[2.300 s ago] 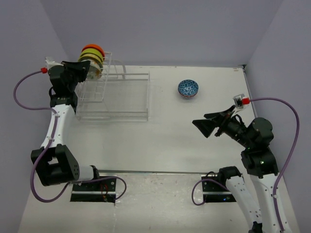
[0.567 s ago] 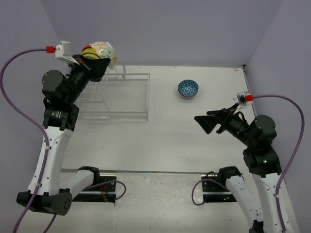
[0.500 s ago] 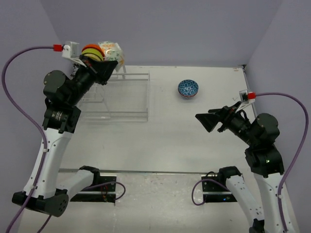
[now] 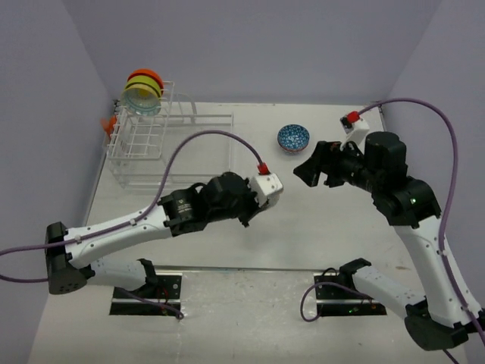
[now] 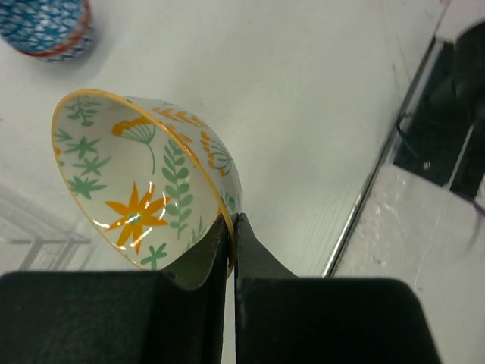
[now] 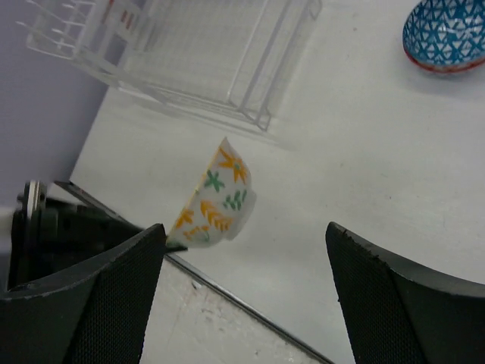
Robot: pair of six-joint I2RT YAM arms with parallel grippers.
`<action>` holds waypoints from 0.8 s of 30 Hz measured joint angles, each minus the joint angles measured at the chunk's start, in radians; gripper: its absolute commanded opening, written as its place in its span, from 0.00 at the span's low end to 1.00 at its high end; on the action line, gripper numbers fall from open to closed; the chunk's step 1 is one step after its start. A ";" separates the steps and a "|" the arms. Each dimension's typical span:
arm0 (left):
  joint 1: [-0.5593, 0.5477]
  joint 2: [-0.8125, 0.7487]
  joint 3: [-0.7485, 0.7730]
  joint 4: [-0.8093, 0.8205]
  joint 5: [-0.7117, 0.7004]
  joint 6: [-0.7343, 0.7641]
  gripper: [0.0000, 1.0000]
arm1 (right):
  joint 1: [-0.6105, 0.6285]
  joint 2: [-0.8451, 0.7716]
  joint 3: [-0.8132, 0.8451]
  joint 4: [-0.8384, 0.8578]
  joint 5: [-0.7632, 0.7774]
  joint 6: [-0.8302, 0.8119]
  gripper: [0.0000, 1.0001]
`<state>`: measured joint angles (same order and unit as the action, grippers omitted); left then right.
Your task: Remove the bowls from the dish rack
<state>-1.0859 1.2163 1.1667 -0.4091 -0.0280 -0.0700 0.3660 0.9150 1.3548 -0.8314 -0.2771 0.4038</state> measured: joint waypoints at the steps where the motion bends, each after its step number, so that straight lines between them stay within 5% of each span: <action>1: -0.052 0.022 -0.010 -0.007 -0.020 0.024 0.00 | 0.016 0.023 0.000 -0.018 0.014 -0.007 0.86; 6: -0.201 0.060 -0.081 -0.004 -0.036 0.124 0.00 | 0.066 0.122 -0.021 -0.093 0.087 -0.044 0.86; 14: -0.232 0.111 -0.082 0.033 -0.048 0.235 0.00 | 0.216 0.233 -0.090 -0.161 0.190 -0.087 0.73; 18: -0.233 0.121 -0.082 0.039 -0.053 0.259 0.00 | 0.270 0.291 -0.124 -0.190 0.192 -0.101 0.57; 21: -0.234 0.126 -0.082 0.045 -0.055 0.275 0.00 | 0.312 0.348 -0.137 -0.191 0.188 -0.110 0.25; 22: -0.235 0.126 -0.082 0.046 -0.055 0.276 0.00 | 0.320 0.362 -0.142 -0.188 0.186 -0.110 0.04; 24: -0.243 0.128 -0.080 0.060 -0.045 0.277 0.00 | 0.322 0.378 -0.156 -0.159 0.190 -0.083 0.00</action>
<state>-1.3293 1.3441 1.0866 -0.3496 -0.0731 0.2066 0.6884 1.2930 1.1992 -0.9905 -0.0875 0.3210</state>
